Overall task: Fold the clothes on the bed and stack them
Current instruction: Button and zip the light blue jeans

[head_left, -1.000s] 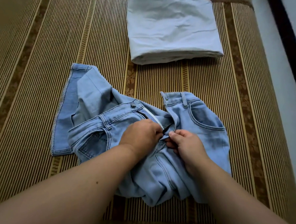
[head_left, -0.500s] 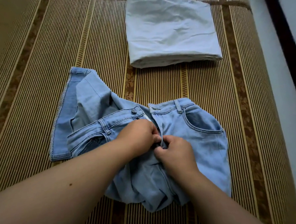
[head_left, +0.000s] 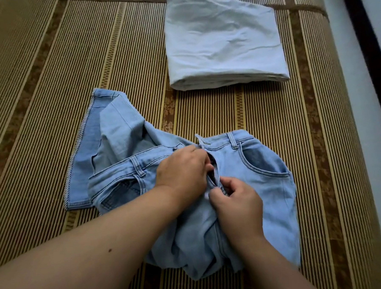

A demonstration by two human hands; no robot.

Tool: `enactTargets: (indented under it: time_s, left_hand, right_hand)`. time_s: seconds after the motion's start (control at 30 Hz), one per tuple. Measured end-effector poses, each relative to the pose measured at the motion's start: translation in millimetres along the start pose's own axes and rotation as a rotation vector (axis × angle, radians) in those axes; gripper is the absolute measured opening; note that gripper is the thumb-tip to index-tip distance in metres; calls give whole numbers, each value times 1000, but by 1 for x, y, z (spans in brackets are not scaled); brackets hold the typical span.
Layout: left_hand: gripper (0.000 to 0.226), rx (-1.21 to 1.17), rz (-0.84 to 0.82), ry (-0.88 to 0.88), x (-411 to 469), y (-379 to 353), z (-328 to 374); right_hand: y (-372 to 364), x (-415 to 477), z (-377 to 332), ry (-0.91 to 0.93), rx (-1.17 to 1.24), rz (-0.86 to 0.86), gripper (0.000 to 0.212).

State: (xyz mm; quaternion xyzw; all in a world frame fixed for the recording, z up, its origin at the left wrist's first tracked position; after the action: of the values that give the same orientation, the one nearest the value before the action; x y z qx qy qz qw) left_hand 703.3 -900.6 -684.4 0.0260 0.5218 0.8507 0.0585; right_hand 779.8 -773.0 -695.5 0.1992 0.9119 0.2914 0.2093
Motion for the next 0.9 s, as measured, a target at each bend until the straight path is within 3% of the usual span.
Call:
enactTargets:
  time_s: [0.13, 0.23, 0.37, 0.43, 0.53, 0.57, 0.77, 0.9]
  left_hand:
    - [16, -15, 62, 224, 22, 22, -39]
    - [16, -20, 26, 172, 23, 26, -37]
    - [14, -85, 49, 134, 11, 28, -27]
    - [14, -100, 67, 108, 5, 26, -22]
    - [14, -110, 122, 132, -1, 27, -21]
    - [14, -98, 138, 136, 0, 29, -22]
    - [16, -25, 151, 69, 9, 29, -19]
    - [18, -103, 265, 3, 0, 35, -14]
  right_hand:
    - [2, -16, 13, -68, 18, -19, 18]
    - [0, -23, 22, -99, 18, -36, 28]
    - [-12, -10, -1, 115, -102, -36, 64]
    - [-20, 3, -18, 229, -179, -17, 57]
    - [-29, 20, -39, 344, -246, -19, 22]
    - [-30, 22, -42, 369, -240, -25, 19]
    - [-27, 17, -38, 337, -197, -1, 41]
    - [-25, 21, -30, 226, -61, -6, 27]
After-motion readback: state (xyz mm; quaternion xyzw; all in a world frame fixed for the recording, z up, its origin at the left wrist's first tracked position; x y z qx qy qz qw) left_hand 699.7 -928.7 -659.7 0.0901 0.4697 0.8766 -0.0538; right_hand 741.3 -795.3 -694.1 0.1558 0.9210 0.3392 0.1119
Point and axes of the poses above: each hand's wrist, its own x-axis towards the middle knuckle, its own y-axis out of the back of the hand, z = x × y, the point moved 9 cm from there along x, towards the middle knuckle, and after that the axes turned 11 degrees about z, right-handed, at the moved point
